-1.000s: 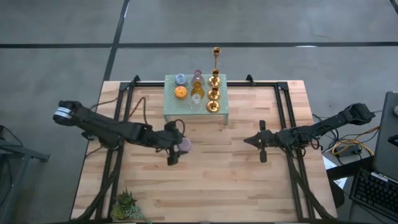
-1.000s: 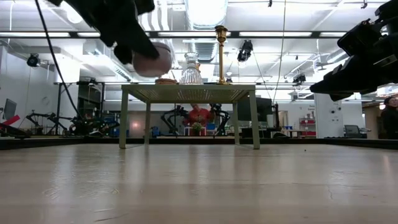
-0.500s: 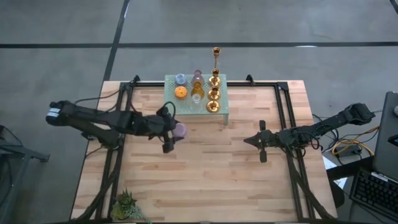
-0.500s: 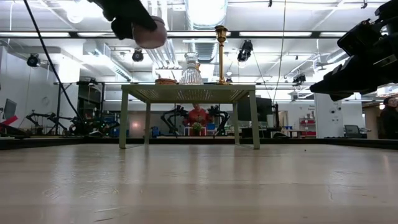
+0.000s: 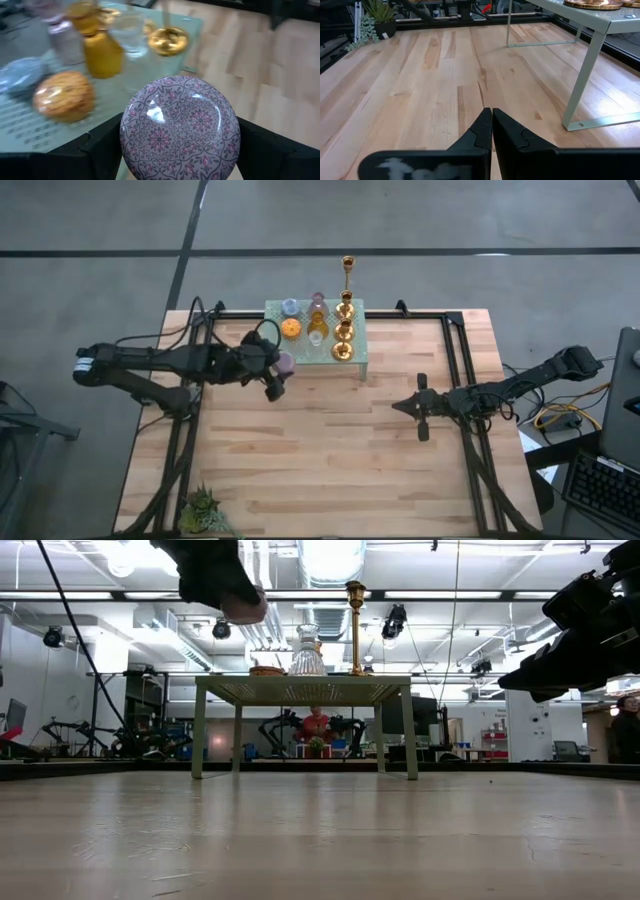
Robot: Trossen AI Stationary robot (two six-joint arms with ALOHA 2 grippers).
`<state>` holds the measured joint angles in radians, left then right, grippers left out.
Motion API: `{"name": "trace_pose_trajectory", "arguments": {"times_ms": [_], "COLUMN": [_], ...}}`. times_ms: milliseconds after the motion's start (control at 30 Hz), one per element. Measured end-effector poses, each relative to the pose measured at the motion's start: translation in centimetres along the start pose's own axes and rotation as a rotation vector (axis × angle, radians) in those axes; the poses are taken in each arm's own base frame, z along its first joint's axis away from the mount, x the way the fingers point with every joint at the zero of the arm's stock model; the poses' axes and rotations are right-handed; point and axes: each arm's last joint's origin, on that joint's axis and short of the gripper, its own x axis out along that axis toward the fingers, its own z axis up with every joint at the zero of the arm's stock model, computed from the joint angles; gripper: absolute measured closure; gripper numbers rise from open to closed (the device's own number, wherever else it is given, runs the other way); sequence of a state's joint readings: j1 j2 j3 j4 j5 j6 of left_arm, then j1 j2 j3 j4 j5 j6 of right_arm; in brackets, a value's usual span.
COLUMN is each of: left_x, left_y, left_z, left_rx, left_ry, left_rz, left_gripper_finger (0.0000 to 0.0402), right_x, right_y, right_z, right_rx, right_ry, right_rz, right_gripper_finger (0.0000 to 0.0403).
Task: Pick & Place candle stick holders
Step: Put the pink patterned scented candle on the shelf aligned with the pink patterned scented candle
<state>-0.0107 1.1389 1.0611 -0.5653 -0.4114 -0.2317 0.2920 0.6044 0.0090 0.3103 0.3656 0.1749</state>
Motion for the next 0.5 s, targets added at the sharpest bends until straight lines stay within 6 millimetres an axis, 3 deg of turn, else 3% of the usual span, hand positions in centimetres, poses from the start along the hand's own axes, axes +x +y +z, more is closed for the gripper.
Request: {"name": "trace_pose_trajectory", "arguments": {"times_ms": [500], "left_x": [1.1], "left_y": [3.6], "left_z": [0.5], "left_rx": [-0.159], "left_ry": [-0.010], "left_rz": [0.212], "left_gripper_finger": [0.0092], "right_x": [0.0], "right_y": [0.0], "right_z": [0.0], "right_rx": [0.000], "right_ry": [0.000], "right_rz": [0.000], "right_gripper_finger": [0.0394]}}
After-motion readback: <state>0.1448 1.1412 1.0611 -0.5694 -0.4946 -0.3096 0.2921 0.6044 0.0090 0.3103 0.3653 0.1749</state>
